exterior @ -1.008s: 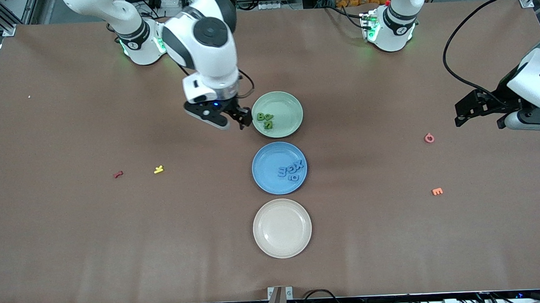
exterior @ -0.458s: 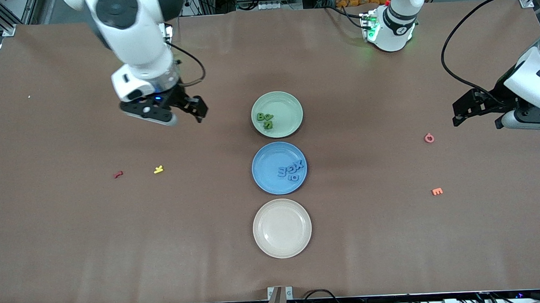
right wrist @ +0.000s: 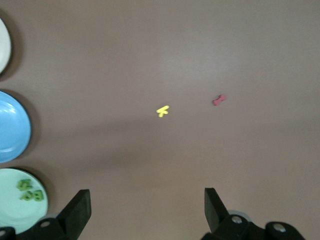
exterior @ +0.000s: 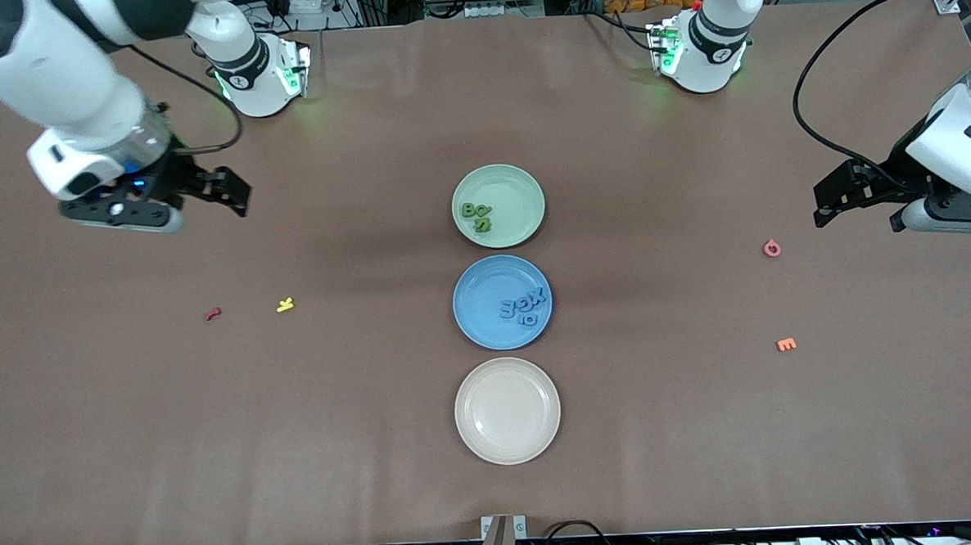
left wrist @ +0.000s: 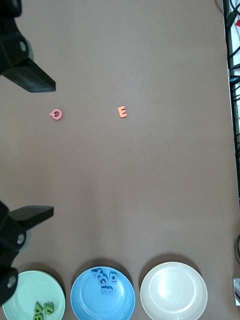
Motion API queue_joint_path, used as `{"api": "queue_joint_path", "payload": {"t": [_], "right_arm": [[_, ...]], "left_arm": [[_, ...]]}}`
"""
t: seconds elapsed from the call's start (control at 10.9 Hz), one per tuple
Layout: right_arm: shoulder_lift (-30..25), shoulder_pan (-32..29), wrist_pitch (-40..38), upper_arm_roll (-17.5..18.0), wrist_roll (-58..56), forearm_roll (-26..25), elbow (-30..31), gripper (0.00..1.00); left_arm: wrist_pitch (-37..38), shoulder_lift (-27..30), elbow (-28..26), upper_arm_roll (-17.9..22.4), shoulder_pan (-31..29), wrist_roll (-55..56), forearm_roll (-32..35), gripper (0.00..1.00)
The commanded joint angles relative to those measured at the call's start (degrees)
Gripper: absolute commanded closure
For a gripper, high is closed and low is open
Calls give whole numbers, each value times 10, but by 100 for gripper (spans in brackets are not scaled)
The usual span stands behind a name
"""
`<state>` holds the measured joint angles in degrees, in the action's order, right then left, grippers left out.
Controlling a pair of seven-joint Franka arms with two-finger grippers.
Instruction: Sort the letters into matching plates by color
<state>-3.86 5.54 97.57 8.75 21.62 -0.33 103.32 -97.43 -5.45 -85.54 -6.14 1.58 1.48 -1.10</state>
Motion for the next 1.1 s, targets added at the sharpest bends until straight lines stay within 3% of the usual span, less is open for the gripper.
{"api": "queue_joint_path", "payload": {"t": [0.0, 0.27, 0.55, 1.01], "right_arm": [[-13, -67, -16, 5, -95, 11, 2, 0], [-12, -87, -15, -17, -118, 9, -8, 0], [-17, -104, -15, -43, -230, 1, -14, 0], [-20, -87, -35, -48, -233, -22, -49, 0]], "left_arm": [[-1, 1, 6, 1, -1, -12, -7, 0], [-1, 1, 6, 1, -1, -12, -7, 0], [-1, 0, 6, 1, -1, -12, -7, 0], [-1, -1, 6, 1, -1, -12, -7, 0]]}}
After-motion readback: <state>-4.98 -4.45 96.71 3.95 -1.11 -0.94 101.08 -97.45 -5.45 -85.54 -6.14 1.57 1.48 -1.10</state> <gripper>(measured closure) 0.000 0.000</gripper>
